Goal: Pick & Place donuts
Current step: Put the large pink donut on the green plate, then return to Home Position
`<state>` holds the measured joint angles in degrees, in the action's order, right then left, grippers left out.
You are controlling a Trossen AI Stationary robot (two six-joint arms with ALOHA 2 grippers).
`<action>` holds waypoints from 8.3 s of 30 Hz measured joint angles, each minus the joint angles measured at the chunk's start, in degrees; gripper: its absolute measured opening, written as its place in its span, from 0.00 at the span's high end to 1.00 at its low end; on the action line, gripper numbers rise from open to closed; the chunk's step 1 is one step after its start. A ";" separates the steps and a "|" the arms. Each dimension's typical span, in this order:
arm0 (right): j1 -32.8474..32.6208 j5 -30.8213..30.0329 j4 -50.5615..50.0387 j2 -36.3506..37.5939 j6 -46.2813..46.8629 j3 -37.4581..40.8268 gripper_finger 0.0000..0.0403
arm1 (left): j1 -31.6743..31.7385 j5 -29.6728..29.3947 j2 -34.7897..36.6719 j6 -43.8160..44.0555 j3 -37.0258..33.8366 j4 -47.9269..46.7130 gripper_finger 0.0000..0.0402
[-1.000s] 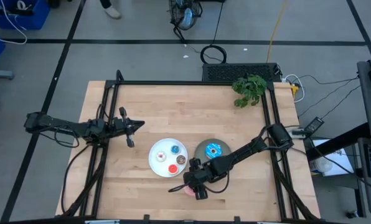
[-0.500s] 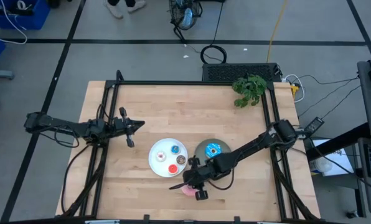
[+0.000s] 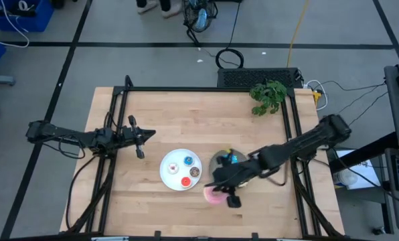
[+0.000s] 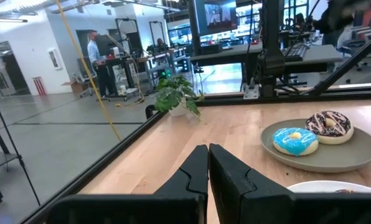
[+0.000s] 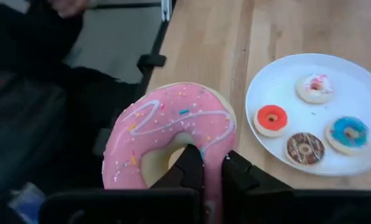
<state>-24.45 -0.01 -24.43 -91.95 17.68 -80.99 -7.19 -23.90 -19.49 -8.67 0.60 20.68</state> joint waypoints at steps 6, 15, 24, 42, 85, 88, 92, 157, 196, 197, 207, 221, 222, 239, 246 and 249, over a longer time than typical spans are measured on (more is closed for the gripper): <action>-1.59 -5.21 -8.07 9.23 4.11 -0.01 0.97 | 0.00 0.00 0.01 0.18 0.00 -0.08 0.95; -5.31 -17.76 -16.17 17.51 9.03 1.97 0.98 | 0.01 0.00 0.02 0.17 0.00 -0.12 0.95; -5.20 -17.73 -16.22 17.32 11.86 5.40 0.98 | 0.01 0.00 0.02 0.17 0.00 -0.11 0.95; 5.09 -4.09 17.40 16.57 15.86 32.98 0.98 | 0.01 0.00 0.00 0.46 0.00 -0.04 0.95; 11.80 4.47 18.28 -5.69 11.56 28.24 0.82 | 0.01 0.00 0.02 1.16 0.00 0.05 0.95; 11.80 4.44 18.16 -5.69 11.81 28.24 0.74 | 0.01 0.00 0.02 1.27 0.00 0.07 0.95; 12.21 4.63 17.82 -5.36 12.05 28.24 0.67 | -0.01 0.00 0.02 1.36 0.00 0.07 0.95; 3.83 -23.96 32.60 86.47 -22.50 78.74 1.00 | -4.69 4.37 17.29 -7.04 0.02 -16.24 1.00; 14.62 -13.31 29.75 87.50 -18.35 80.13 1.00 | -1.04 4.37 17.25 1.44 0.02 -16.49 0.99; 14.62 -13.33 29.75 87.50 -18.35 80.13 1.00 | -1.02 4.36 17.26 1.44 0.02 -16.49 0.99; 14.62 -13.35 29.76 87.50 -18.35 80.13 1.00 | -1.02 4.35 17.25 1.46 0.02 -16.31 0.99; 14.62 -13.37 29.77 87.50 -18.35 80.13 1.00 | -1.02 4.35 17.25 1.46 0.02 -16.23 0.99; 14.62 -13.36 29.77 87.50 -18.35 80.13 1.00 | -1.03 4.33 17.26 1.46 0.02 -16.23 0.99; 14.62 -13.38 29.79 87.50 -18.35 80.13 1.00 | -1.04 4.33 17.26 1.45 0.02 -16.17 0.99; 14.62 -13.36 29.79 87.48 -18.35 80.13 1.00 | -1.03 4.33 17.26 1.46 0.00 -16.15 0.99; 14.62 -13.37 29.79 87.50 -18.35 80.13 1.00 | -1.02 4.33 17.26 1.44 0.00 -16.15 0.99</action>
<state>-9.82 -13.38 5.36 -4.45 -0.67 -0.86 -8.21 -19.57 -2.23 -7.22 0.60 4.54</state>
